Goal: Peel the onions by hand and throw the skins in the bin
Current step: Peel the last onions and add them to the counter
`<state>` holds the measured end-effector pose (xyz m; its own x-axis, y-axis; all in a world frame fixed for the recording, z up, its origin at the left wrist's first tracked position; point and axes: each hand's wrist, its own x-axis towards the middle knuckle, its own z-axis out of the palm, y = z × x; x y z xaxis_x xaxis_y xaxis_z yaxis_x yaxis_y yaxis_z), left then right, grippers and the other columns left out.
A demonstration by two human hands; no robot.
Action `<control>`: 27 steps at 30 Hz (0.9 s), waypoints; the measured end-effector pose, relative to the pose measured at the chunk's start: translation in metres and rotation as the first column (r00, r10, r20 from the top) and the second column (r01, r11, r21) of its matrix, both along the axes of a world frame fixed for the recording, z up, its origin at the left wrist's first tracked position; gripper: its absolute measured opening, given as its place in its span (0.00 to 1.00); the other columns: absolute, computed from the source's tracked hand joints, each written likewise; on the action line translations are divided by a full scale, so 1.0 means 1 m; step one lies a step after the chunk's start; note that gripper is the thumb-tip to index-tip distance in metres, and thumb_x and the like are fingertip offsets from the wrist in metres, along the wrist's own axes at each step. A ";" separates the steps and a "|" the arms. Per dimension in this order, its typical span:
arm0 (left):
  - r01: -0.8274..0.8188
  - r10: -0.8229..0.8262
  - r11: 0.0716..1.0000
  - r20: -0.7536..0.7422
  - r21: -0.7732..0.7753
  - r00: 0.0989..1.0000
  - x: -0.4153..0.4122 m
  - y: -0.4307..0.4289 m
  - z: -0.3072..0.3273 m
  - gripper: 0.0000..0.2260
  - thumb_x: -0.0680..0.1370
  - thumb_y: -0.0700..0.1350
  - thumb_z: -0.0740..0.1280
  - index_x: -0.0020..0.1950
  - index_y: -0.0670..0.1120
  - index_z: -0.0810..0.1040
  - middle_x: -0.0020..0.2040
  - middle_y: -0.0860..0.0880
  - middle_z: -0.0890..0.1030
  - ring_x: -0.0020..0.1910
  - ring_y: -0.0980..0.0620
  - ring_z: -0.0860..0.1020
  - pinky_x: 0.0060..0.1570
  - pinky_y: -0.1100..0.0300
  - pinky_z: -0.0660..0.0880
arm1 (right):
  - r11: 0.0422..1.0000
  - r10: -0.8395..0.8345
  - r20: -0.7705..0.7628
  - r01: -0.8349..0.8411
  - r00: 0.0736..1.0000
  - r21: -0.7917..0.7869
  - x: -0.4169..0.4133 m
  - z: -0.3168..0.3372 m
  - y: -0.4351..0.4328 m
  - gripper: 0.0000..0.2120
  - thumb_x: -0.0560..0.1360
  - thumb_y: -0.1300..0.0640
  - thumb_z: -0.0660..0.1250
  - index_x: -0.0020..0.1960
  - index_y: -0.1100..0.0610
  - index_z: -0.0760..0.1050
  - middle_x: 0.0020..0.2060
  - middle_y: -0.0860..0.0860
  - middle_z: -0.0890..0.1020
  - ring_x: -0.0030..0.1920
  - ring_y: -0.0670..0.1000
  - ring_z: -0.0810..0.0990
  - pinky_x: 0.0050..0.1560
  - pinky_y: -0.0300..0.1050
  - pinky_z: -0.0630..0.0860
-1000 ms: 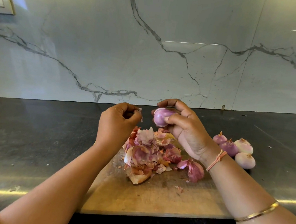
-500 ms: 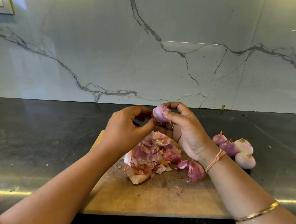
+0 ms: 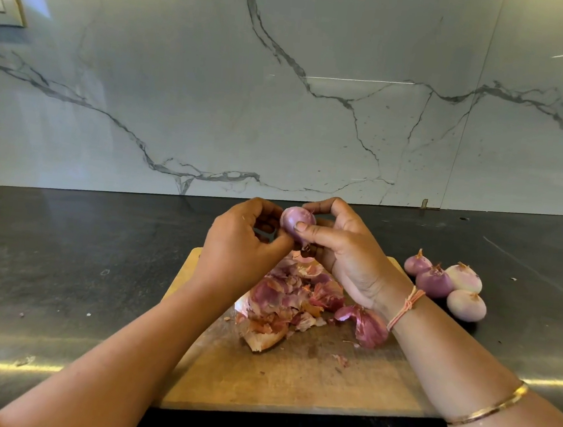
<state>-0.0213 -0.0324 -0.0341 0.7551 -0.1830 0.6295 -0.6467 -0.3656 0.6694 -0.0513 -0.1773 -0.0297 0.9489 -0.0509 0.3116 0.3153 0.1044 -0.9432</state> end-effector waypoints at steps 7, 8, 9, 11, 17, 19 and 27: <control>-0.001 0.001 1.000 -0.004 0.000 1.000 -0.001 -0.001 0.000 0.07 0.72 0.42 0.72 0.46 0.52 0.77 0.37 0.57 0.80 0.38 0.62 0.79 0.38 0.65 0.78 | 0.998 0.045 -0.007 -0.045 0.999 0.040 -0.004 0.003 0.002 0.11 0.73 0.71 0.66 0.49 0.58 0.71 0.38 0.54 0.79 0.34 0.44 0.80 0.39 0.37 0.76; -0.003 0.003 1.000 -0.004 0.004 1.000 0.000 -0.001 0.000 0.07 0.72 0.42 0.72 0.45 0.52 0.77 0.37 0.58 0.80 0.38 0.62 0.79 0.38 0.65 0.78 | 0.998 0.053 -0.008 -0.052 0.999 0.047 -0.004 0.003 0.002 0.11 0.73 0.71 0.66 0.49 0.59 0.71 0.38 0.54 0.79 0.33 0.44 0.80 0.38 0.37 0.76; -0.009 0.009 1.000 -0.001 0.007 1.000 0.000 0.000 0.000 0.07 0.72 0.42 0.72 0.45 0.52 0.77 0.37 0.57 0.80 0.37 0.61 0.79 0.38 0.65 0.78 | 0.996 0.065 -0.010 -0.064 0.998 0.060 -0.005 0.004 0.002 0.10 0.73 0.72 0.65 0.49 0.59 0.71 0.38 0.55 0.79 0.33 0.44 0.80 0.37 0.37 0.76; -0.032 0.032 0.999 0.009 -0.006 0.999 0.003 0.002 0.001 0.06 0.73 0.40 0.71 0.44 0.51 0.78 0.36 0.56 0.80 0.35 0.58 0.78 0.35 0.63 0.77 | 0.991 0.101 -0.019 -0.098 0.995 0.096 -0.006 0.005 0.002 0.10 0.73 0.72 0.64 0.49 0.59 0.71 0.40 0.56 0.79 0.34 0.45 0.80 0.36 0.36 0.77; 0.011 -0.011 1.000 -0.006 0.008 1.000 0.002 0.003 0.003 0.07 0.74 0.39 0.67 0.47 0.50 0.80 0.39 0.56 0.81 0.38 0.60 0.78 0.38 0.65 0.77 | 0.986 0.079 -0.036 -0.073 0.996 0.147 -0.003 0.005 0.000 0.06 0.76 0.69 0.61 0.50 0.60 0.72 0.42 0.56 0.78 0.34 0.46 0.79 0.31 0.36 0.74; 0.072 -0.073 0.997 -0.034 -0.003 0.997 -0.003 0.002 0.003 0.06 0.75 0.42 0.68 0.48 0.52 0.79 0.39 0.58 0.81 0.39 0.63 0.79 0.38 0.70 0.76 | 0.993 0.048 -0.036 -0.044 0.998 0.107 -0.003 0.004 -0.001 0.06 0.77 0.67 0.61 0.51 0.60 0.73 0.43 0.56 0.78 0.35 0.47 0.78 0.31 0.36 0.73; 0.050 -0.050 0.999 -0.016 0.005 0.999 -0.004 0.001 0.004 0.04 0.74 0.46 0.69 0.46 0.54 0.79 0.37 0.58 0.82 0.38 0.63 0.80 0.38 0.69 0.77 | 0.999 -0.020 0.035 0.022 0.999 -0.046 0.000 0.000 0.000 0.09 0.71 0.62 0.69 0.51 0.59 0.80 0.50 0.61 0.83 0.51 0.56 0.80 0.56 0.50 0.75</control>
<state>-0.0258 -0.0318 -0.0304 0.7546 -0.2239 0.6168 -0.6538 -0.3369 0.6776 -0.0510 -0.1776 -0.0293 0.9363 -0.0555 0.3469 0.3497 0.0540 -0.9353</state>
